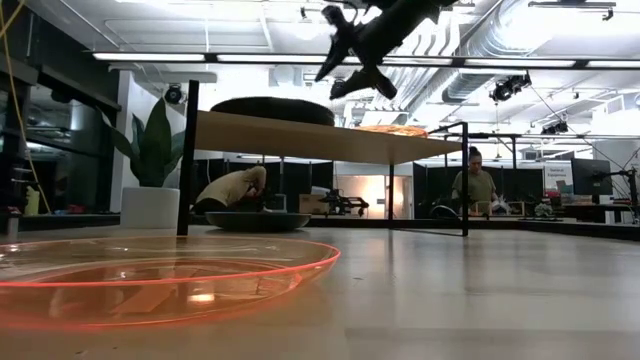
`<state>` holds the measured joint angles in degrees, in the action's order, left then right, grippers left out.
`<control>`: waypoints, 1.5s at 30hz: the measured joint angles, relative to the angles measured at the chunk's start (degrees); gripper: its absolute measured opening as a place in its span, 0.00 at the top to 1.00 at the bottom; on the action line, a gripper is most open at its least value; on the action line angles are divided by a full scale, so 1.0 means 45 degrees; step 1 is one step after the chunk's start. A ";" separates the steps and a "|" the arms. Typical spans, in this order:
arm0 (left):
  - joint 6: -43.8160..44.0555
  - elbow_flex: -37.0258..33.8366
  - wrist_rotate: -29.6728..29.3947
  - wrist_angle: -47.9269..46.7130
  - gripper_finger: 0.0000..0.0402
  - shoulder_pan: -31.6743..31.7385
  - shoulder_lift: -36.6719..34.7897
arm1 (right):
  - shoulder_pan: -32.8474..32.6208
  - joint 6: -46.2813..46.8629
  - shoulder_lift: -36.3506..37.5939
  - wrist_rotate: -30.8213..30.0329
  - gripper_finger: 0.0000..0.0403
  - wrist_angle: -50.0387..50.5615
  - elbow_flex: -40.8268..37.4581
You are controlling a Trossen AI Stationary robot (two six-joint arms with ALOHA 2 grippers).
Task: Place and stack plates onto a shelf
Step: Stack the orange plate on top of the orange plate on the shelf
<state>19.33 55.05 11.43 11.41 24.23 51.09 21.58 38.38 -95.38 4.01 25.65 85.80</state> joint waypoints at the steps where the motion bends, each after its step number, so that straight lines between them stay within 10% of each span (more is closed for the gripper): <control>1: 0.0000 0.0000 -0.0001 -0.0002 0.70 -0.0004 0.0000 | 0.0000 -0.0152 0.0098 0.0254 0.55 0.0015 0.0000; 21: 0.0010 -0.0005 -0.0001 -0.1291 0.70 0.0000 0.0005 | -0.0552 -0.5166 0.4702 0.1219 0.52 0.4996 -0.1608; 32: -0.0509 -0.0005 -0.0006 -0.1761 0.70 -0.0173 0.0005 | -0.0969 -0.2129 0.9621 0.1496 0.52 -0.2072 -0.7937; 45: -0.0899 -0.0005 -0.0705 -0.1898 0.70 -0.2177 0.0005 | -0.0991 -0.1940 1.0476 0.1224 0.52 -0.4614 -0.8670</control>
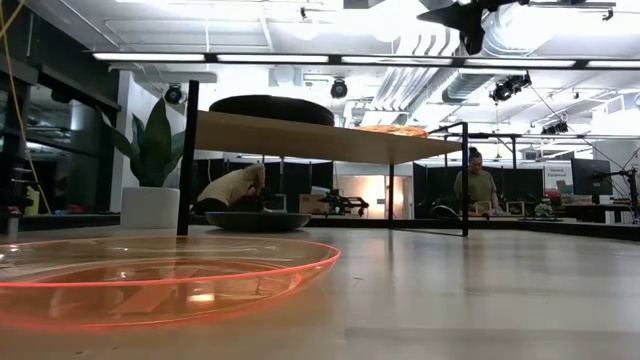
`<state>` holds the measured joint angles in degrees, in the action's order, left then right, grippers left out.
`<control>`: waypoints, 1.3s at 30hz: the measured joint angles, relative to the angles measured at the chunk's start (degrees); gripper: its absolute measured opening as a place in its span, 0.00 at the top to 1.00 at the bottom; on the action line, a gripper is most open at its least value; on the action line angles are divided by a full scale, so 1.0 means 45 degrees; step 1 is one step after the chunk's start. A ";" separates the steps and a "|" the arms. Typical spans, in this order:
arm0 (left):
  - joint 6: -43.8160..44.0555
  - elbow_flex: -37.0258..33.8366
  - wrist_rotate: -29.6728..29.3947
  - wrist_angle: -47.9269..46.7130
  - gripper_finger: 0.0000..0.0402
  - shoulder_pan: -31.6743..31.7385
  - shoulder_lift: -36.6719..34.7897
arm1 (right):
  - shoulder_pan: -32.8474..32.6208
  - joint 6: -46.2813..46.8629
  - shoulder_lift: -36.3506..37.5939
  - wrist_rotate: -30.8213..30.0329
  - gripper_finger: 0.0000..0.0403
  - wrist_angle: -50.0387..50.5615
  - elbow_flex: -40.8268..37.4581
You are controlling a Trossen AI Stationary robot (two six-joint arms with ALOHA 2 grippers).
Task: Place and stack plates onto a shelf
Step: Stack the orange plate on top of the orange plate on the shelf
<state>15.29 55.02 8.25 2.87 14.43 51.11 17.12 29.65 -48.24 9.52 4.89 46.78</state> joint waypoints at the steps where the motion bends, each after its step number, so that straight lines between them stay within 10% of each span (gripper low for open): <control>1: 0.0004 0.0000 -0.0063 0.0019 0.70 -0.0031 0.0000 | 0.0000 0.0009 -0.0031 0.0000 0.52 0.0003 0.0005; 12: 0.4725 -0.0004 0.2318 -0.3579 0.70 -0.2135 0.0073 | 0.0000 0.0321 -0.0051 0.0009 0.52 0.0082 0.0011; 25: 0.9914 0.0001 -0.1760 -0.8440 0.70 -0.9862 0.4182 | 0.0000 0.0213 -0.0056 0.0010 0.52 0.0759 0.0015; 39: 1.2958 0.0000 -0.0127 -0.6270 0.70 -0.8924 0.9367 | 0.0000 -0.0254 -0.0056 0.0015 0.52 0.1829 0.0019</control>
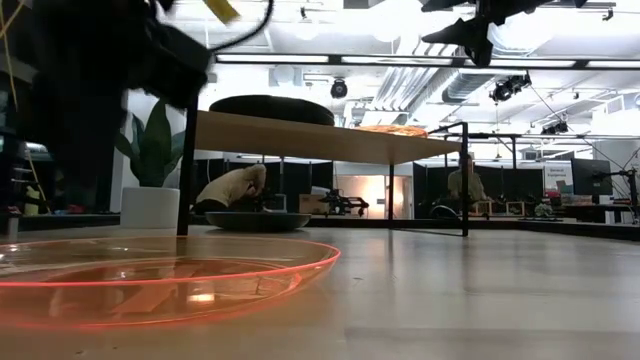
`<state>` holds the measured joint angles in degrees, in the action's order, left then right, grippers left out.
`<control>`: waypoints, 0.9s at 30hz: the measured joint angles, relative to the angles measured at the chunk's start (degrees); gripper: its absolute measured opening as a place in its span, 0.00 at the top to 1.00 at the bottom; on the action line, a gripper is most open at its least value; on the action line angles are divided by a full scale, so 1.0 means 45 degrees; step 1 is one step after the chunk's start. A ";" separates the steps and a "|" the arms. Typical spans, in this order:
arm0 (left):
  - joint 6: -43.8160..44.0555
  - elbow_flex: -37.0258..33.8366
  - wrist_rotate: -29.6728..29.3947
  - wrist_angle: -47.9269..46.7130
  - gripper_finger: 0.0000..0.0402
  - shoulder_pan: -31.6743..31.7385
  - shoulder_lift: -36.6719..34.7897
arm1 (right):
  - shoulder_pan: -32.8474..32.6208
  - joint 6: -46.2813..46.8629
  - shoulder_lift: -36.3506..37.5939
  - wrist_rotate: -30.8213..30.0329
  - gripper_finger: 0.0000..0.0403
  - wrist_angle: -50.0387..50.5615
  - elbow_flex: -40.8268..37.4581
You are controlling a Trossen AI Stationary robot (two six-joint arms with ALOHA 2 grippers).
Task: Place and stack plates onto a shelf
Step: Stack the orange plate on top of the orange plate on the shelf
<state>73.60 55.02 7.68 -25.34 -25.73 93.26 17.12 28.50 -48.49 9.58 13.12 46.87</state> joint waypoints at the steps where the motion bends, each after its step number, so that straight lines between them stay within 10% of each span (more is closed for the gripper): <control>1: -0.0028 0.0000 0.0009 0.0009 0.70 0.0136 0.0150 | 0.0000 -0.0068 0.0000 0.0000 0.52 0.0068 0.0000; 20: -0.0197 0.0019 0.0217 0.0777 0.71 0.1043 0.1930 | 0.0024 -0.0109 0.0000 -0.0139 0.52 0.0581 0.0005; 27: -0.1704 0.0010 0.0929 0.0853 0.96 0.1544 0.1955 | 0.0024 -0.0138 0.0000 -0.0671 0.52 0.0645 0.0005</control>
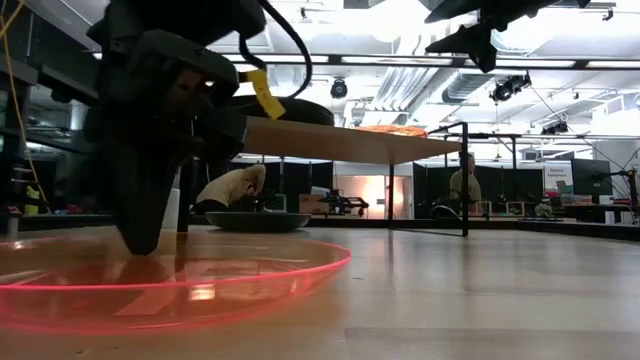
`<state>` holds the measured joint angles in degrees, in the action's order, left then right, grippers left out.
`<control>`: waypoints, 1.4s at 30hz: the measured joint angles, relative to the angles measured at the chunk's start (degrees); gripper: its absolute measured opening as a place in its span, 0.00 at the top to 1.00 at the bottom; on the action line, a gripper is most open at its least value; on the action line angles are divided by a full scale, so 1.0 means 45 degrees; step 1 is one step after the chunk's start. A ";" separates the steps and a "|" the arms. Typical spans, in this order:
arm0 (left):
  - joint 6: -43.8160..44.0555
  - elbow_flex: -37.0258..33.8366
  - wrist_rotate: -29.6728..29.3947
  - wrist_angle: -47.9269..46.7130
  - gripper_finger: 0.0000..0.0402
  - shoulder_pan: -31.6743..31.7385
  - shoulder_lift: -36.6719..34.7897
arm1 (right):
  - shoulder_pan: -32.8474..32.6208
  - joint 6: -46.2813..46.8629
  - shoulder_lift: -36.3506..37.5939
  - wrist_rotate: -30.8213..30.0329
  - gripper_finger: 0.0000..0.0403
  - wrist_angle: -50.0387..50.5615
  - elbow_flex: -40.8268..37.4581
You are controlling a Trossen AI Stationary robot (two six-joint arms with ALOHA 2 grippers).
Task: Place and stack plates onto a shelf
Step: Stack the orange plate on top of the orange plate on the shelf
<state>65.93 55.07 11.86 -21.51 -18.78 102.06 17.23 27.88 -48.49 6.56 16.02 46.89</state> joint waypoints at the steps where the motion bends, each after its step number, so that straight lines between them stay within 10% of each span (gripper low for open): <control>1: -0.0215 -0.0003 0.0176 0.0007 0.98 0.0099 -0.0039 | 0.0000 -0.0016 0.0000 -0.0006 0.52 0.0001 0.0000; 12: -0.3607 -0.0013 0.1432 -0.1518 1.00 0.2025 -0.3873 | 0.0000 0.0028 0.0000 0.0001 0.52 0.0110 0.0000; 23: -0.2807 0.0031 0.1926 0.0908 1.00 0.4350 -0.7437 | 0.0000 0.0081 0.0000 0.0010 0.52 -0.0930 0.0000; 42: -0.8187 0.4699 -0.0180 0.1776 1.00 1.0089 -0.3646 | -0.0005 -0.0880 0.0034 -0.0786 0.52 -0.7280 0.0000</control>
<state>29.09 76.21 11.05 -13.51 26.62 85.66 17.21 23.92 -48.34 3.03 -16.74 46.89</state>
